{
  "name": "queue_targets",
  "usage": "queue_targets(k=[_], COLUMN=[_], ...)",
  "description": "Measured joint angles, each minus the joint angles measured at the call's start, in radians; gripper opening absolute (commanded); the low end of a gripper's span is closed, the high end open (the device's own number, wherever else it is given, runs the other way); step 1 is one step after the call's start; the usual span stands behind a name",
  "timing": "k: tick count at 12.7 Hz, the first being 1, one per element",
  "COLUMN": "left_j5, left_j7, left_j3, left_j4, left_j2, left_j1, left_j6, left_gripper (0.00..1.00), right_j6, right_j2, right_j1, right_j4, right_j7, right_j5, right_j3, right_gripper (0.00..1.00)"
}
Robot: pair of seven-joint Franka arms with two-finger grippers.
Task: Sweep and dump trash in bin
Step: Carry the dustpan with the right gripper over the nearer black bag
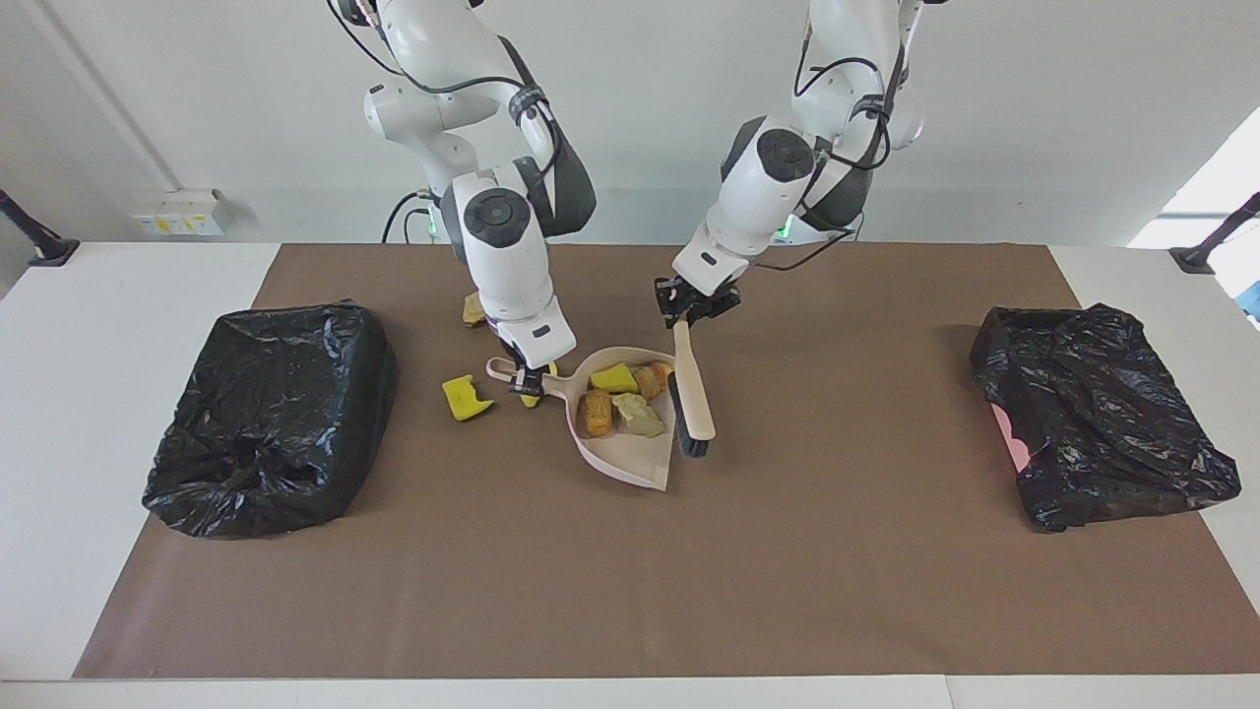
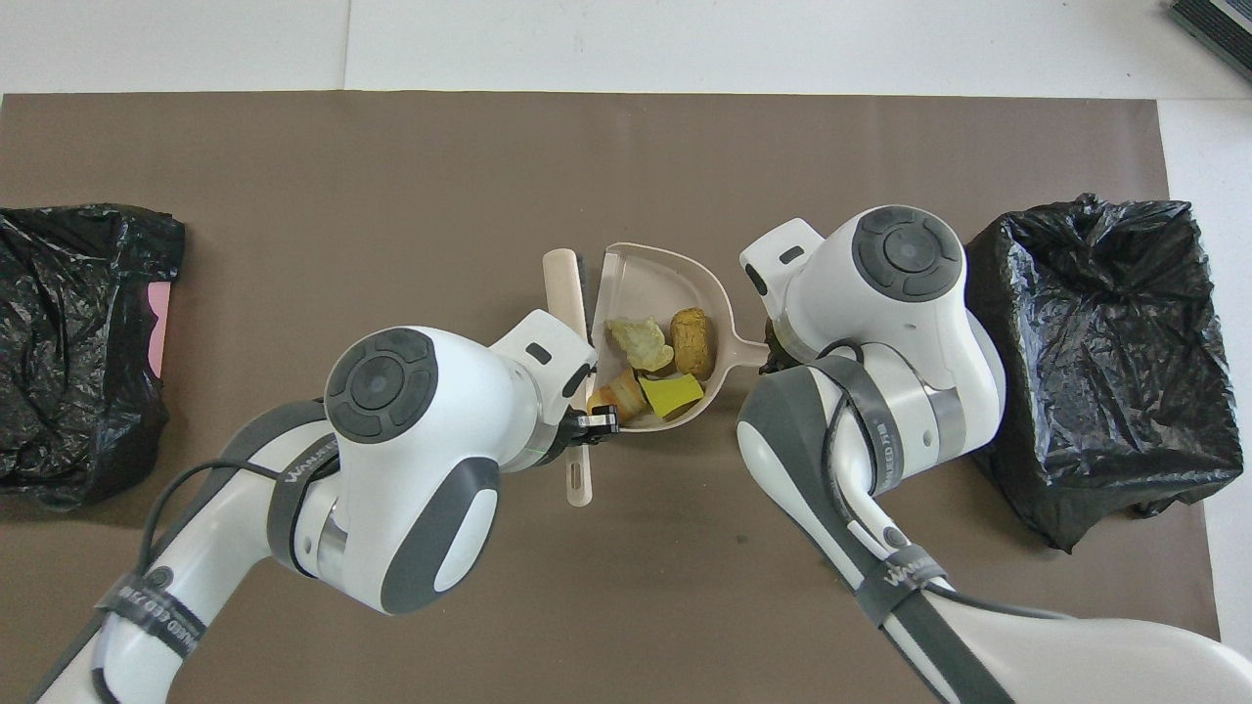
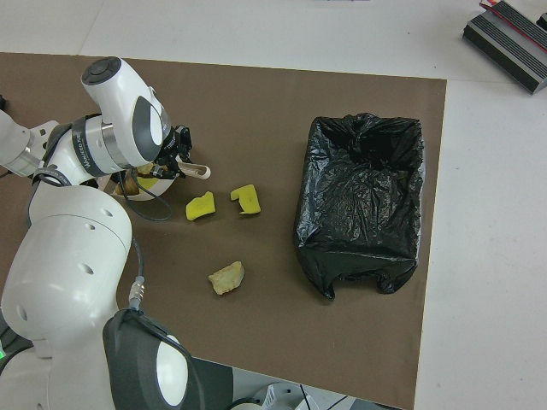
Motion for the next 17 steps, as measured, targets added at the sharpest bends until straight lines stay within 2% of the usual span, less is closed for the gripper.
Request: queue_targets(k=[3,6,9,10,13,15,17], left_j5=[0.045,0.054,0.055,0.055,0.055,0.055,0.055], left_j7=[-0.058,-0.184,-0.200,-0.205,-0.262,-0.308,-0.350], left_j3=[0.015,-0.001,-0.017,-0.019,-0.024,-0.026,-0.026], left_j4=[0.040,-0.015,-0.195,-0.244,-0.333,-0.348,-0.349], left_j2=[-0.095,-0.161,-0.237,-0.236,-0.162,-0.121,-0.112], left_j1=[0.034,0.020,-0.075,-0.119,-0.241,-0.287,-0.318], left_j6=[-0.196,-0.288,-0.185,-0.141,0.034,0.095,0.118], left_gripper=[0.00,0.00,0.00,0.00,0.00,0.00,0.00], right_j6=[0.000,-0.019,-0.108,-0.139,-0.234,-0.291,-0.325], right_j2=[-0.012,-0.019,-0.025,-0.025,-0.026,-0.027,-0.027], right_j1=[-0.044,-0.081,-0.134,-0.155,-0.235,-0.308,-0.375], right_j4=[0.002,0.028,0.095,0.121,0.187,0.219,0.240], right_j7=[-0.073,-0.157,-0.218,-0.242,-0.329,-0.422,-0.509], right_j5=[0.012,0.013,0.013,0.013,0.013,0.013,0.012], right_j3=[-0.001,-0.001,-0.004,-0.005,-0.007,-0.010,-0.011], right_gripper=[0.00,0.00,0.00,0.00,0.00,0.00,0.00])
